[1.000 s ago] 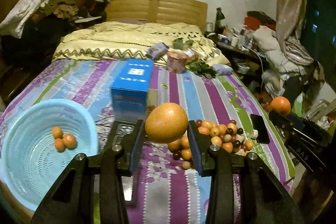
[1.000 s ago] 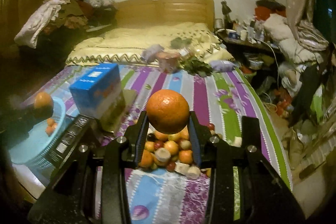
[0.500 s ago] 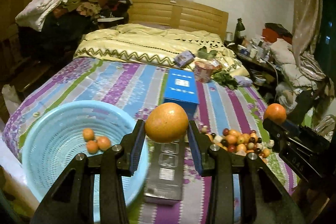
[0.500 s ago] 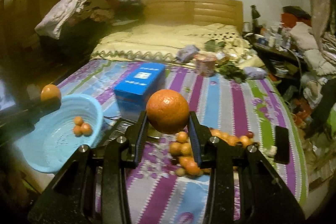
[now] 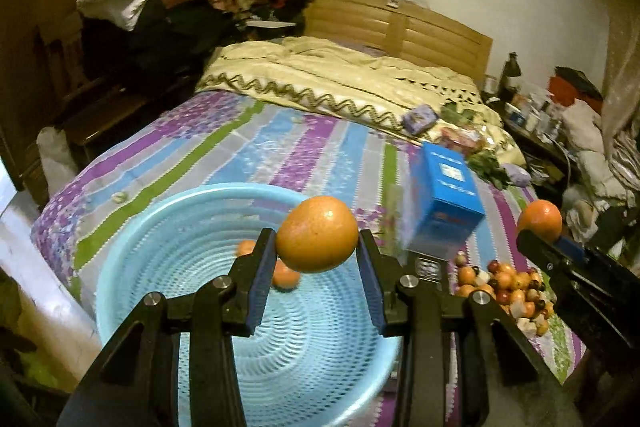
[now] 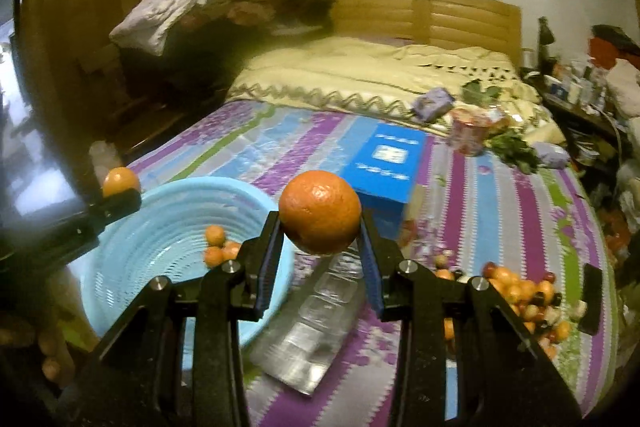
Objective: Organize fruits
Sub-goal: 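Carry both held oranges over the light-blue colander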
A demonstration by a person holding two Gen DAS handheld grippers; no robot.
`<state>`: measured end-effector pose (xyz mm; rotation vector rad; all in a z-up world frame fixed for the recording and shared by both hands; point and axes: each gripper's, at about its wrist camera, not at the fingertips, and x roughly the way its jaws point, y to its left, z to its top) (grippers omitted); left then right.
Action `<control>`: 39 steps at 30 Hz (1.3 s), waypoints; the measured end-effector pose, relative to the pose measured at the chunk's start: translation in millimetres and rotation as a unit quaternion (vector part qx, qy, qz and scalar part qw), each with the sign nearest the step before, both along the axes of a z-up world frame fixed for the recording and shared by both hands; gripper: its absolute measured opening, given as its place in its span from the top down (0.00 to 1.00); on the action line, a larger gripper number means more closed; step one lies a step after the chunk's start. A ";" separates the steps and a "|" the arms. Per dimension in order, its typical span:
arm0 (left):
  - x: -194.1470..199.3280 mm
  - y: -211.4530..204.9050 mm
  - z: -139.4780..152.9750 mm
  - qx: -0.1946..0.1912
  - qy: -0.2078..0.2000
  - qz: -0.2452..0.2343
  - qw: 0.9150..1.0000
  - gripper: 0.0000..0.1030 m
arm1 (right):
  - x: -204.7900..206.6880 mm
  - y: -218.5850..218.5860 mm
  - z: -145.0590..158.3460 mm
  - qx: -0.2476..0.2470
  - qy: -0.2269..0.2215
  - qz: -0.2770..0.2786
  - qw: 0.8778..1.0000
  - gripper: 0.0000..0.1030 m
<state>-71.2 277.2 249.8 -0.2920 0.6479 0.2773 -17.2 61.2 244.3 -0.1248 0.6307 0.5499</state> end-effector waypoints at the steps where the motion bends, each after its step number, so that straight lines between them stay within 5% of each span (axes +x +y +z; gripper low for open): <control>1: -1.2 6.2 -1.1 -0.002 0.001 0.004 1.000 0.59 | -0.4 5.5 -0.7 -0.002 0.002 0.005 1.000 0.63; 13: -18.4 62.4 -20.2 -0.021 0.031 0.048 0.998 0.59 | 0.1 65.2 -15.2 -0.029 0.039 0.072 0.996 0.63; 21: -14.7 85.3 -48.0 -0.054 0.082 0.043 0.994 0.59 | 9.8 87.8 -38.6 -0.054 0.125 0.114 0.984 0.63; 32: 0.3 93.6 -111.0 -0.092 0.187 0.017 0.978 0.59 | 15.3 105.9 -79.4 -0.104 0.207 0.151 0.961 0.63; 39: 2.9 94.1 -130.7 -0.105 0.213 0.011 0.971 0.59 | 17.6 109.4 -90.1 -0.119 0.223 0.159 0.954 0.63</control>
